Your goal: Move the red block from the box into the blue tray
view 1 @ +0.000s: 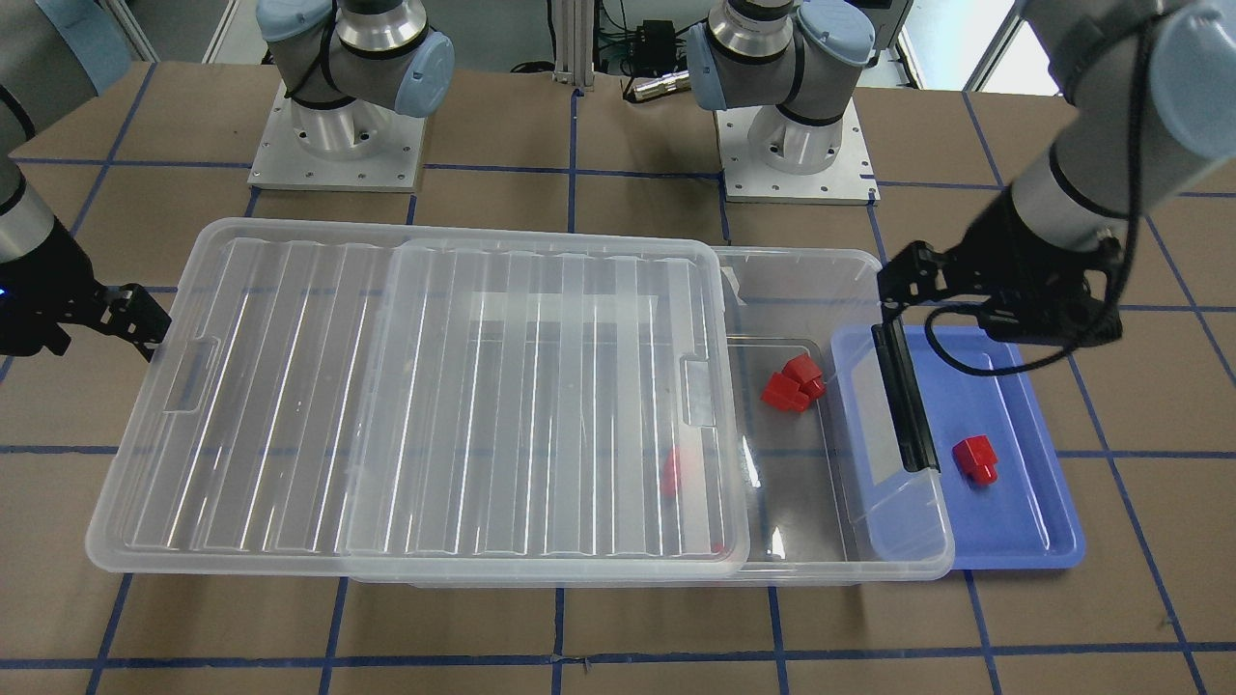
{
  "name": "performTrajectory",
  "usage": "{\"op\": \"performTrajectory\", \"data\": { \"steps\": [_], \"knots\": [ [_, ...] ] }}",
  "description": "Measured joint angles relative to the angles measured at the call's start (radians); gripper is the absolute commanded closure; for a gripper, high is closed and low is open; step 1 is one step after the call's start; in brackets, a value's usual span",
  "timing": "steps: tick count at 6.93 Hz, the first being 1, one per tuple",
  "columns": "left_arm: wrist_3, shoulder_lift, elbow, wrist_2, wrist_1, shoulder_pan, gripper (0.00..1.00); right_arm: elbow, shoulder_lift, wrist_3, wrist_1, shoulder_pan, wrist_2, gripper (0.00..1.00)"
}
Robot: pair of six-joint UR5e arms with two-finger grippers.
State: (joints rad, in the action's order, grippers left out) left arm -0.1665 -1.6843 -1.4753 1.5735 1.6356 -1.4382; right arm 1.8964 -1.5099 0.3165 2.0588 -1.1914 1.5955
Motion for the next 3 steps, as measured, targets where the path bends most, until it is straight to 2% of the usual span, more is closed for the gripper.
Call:
{"op": "performTrajectory", "data": {
  "steps": [1, 3],
  "knots": [
    [0.071, 0.047, 0.003, 0.003, -0.018, -0.081, 0.00, 0.001, 0.000, -0.052, 0.002, -0.044, 0.002, 0.00],
    [0.116, 0.100, -0.024, 0.004, -0.062, -0.140, 0.00, 0.001, -0.001, -0.177, 0.004, -0.133, 0.012, 0.00]
  ]
}}
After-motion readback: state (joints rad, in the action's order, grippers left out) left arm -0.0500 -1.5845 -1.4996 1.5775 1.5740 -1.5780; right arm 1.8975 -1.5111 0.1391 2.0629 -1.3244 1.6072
